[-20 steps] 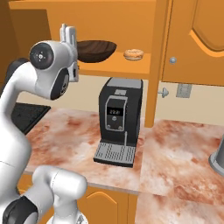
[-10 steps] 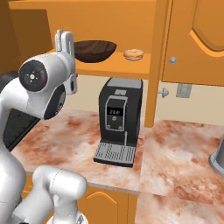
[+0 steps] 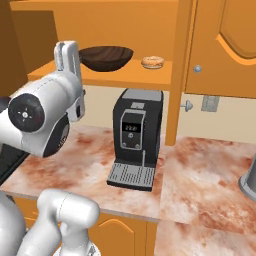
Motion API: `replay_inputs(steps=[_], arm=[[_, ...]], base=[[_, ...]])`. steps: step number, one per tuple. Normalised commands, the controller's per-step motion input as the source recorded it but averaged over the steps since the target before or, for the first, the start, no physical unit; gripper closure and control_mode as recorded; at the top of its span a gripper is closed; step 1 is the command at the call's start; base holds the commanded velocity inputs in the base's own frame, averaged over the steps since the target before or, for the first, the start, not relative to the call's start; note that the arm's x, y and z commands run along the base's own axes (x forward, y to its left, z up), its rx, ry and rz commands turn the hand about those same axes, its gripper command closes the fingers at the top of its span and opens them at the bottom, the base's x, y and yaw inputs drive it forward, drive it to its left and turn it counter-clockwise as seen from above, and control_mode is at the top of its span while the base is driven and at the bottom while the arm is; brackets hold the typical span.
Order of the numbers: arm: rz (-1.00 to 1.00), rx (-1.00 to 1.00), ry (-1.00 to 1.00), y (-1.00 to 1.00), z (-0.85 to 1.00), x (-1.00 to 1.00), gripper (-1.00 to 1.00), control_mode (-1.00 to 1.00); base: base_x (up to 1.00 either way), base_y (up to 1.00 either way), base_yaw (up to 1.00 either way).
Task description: Pick the mug and place it in the sink. Pick the bowl and place it in the open cabinet and then close the cabinet.
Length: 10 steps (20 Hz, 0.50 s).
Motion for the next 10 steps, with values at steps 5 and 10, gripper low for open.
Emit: replay_inputs(steps=[5,10], arm=[[0.0,0.04,0.0,-0.4,0.0,-0.42,-1.0,-1.0],[-0.03,0.06,-0.02,-0.45,0.21,-0.75,-1.0,-1.0]], base=[[0.0,0.0,0.0],[0.0,0.0,0.0]])
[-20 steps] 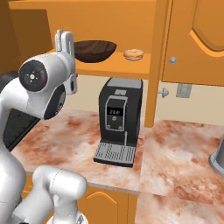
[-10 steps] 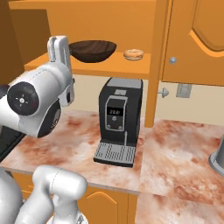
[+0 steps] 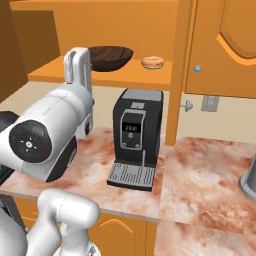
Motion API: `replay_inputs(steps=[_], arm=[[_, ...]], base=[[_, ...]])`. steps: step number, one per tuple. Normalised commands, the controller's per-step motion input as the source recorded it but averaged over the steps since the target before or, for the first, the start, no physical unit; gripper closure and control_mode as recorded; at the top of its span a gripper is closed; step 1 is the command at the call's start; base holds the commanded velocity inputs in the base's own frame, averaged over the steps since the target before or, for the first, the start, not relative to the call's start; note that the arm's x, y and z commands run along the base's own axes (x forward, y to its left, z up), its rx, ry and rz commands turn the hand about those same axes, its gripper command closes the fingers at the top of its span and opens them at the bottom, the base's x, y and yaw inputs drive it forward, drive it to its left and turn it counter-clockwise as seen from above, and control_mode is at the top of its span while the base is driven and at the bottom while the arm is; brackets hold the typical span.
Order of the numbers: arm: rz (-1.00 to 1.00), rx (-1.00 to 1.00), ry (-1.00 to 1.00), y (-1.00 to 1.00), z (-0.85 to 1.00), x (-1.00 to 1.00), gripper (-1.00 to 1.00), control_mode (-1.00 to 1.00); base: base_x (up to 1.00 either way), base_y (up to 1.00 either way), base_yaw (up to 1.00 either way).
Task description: Pick the mug and place it in the sink. Pick the bowl and place it in the open cabinet and then close the cabinet.
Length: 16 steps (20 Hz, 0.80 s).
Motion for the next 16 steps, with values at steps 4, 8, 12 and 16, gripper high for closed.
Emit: replay_inputs(steps=[4,8,12,16], arm=[[-0.09,0.09,-0.02,-0.61,0.26,-0.91,-1.0,-1.0],[-0.11,0.12,0.0,-0.69,0.14,-0.77,-1.0,-1.0],[-0.06,0.05,0.0,-0.54,0.01,-0.47,-1.0,-1.0],[0.0,0.04,0.0,-0.34,-0.47,-0.35,-1.0,-1.0]], base=[[0.0,0.0,0.0],[0.0,0.0,0.0],[0.0,0.0,0.0],[0.0,0.0,0.0]])
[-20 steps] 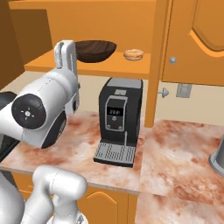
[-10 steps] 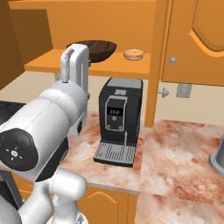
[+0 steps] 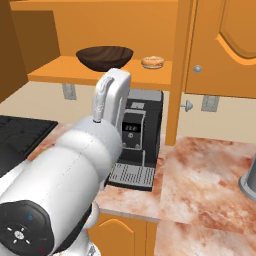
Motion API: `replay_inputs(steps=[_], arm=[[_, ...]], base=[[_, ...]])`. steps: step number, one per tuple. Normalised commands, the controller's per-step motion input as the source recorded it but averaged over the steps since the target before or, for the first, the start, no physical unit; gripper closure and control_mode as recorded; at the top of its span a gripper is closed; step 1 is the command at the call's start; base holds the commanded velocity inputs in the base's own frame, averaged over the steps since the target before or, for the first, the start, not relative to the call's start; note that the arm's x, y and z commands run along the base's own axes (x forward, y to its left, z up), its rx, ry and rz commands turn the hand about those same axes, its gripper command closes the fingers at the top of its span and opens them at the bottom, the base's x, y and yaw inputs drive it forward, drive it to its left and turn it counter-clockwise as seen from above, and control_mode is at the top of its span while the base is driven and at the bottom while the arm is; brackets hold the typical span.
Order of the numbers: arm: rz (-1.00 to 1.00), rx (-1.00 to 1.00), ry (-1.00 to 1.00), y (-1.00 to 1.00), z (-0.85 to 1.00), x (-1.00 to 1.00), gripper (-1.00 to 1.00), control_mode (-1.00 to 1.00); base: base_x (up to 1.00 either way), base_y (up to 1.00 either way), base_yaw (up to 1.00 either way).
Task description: Pick the mug and place it in the sink. Pick the bowl and place it in the open cabinet and then close the cabinet.
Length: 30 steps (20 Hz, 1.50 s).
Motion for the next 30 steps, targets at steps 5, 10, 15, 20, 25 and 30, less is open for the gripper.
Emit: replay_inputs(steps=[5,10,15,20,25,30], arm=[[0.0,0.0,-0.02,-0.41,-0.62,-0.08,-1.0,-1.0],[0.0,0.0,-0.05,-0.36,-0.6,0.0,-1.0,-1.0],[0.07,0.0,-0.18,-0.27,-0.56,0.0,-1.0,-1.0],[0.09,0.01,-0.16,-0.2,-0.09,0.0,-1.0,-1.0],[0.01,0.09,0.0,-0.38,0.1,0.0,-1.0,-1.0],[0.0,0.14,0.03,-0.49,0.18,0.0,-1.0,-1.0]], base=[[0.0,0.0,0.0],[0.0,0.0,0.0],[0.0,0.0,0.0],[0.0,0.0,0.0],[0.0,0.0,0.0],[0.0,0.0,0.0]])
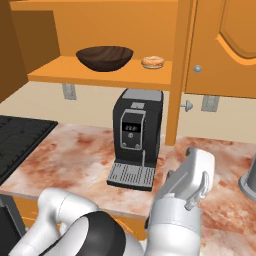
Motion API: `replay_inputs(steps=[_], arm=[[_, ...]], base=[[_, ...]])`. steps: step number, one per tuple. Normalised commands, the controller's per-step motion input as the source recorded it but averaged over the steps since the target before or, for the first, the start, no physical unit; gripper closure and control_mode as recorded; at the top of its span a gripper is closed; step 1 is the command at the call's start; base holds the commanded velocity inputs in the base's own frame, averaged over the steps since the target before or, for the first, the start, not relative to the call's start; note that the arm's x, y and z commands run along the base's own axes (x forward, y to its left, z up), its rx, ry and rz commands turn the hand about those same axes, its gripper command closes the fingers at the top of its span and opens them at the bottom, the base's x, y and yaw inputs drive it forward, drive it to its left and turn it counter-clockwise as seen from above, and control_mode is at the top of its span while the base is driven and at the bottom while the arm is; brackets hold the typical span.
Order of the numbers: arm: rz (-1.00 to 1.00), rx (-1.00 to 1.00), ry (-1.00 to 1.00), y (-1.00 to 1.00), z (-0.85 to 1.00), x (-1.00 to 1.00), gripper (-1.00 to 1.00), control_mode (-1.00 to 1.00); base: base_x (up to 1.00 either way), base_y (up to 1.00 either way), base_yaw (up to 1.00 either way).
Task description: Pick the mug and place it in the sink. Pick the bowl and place it in the open cabinet and then close the cabinet.
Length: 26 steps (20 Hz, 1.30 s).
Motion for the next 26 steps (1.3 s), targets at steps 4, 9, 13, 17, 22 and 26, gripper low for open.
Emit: replay_inputs(steps=[4,9,13,17,22,26], arm=[[0.0,0.06,0.04,-0.29,0.05,0.03,-1.0,-1.0],[0.0,-0.01,0.0,-0.01,0.0,0.3,-1.0,-1.0],[0.0,-0.04,0.0,0.06,0.0,0.47,-1.0,-1.0],[0.0,-0.03,0.0,0.15,-0.01,0.5,-1.0,-1.0],[0.0,-0.01,0.0,0.08,-0.03,0.34,-1.0,-1.0],[0.0,-0.02,0.0,0.2,-0.02,0.16,-1.0,-1.0]], base=[[0.0,0.0,0.0],[0.0,0.0,0.0],[0.0,0.0,0.0],[0.0,0.0,0.0],[0.0,0.0,0.0],[0.0,0.0,0.0]])
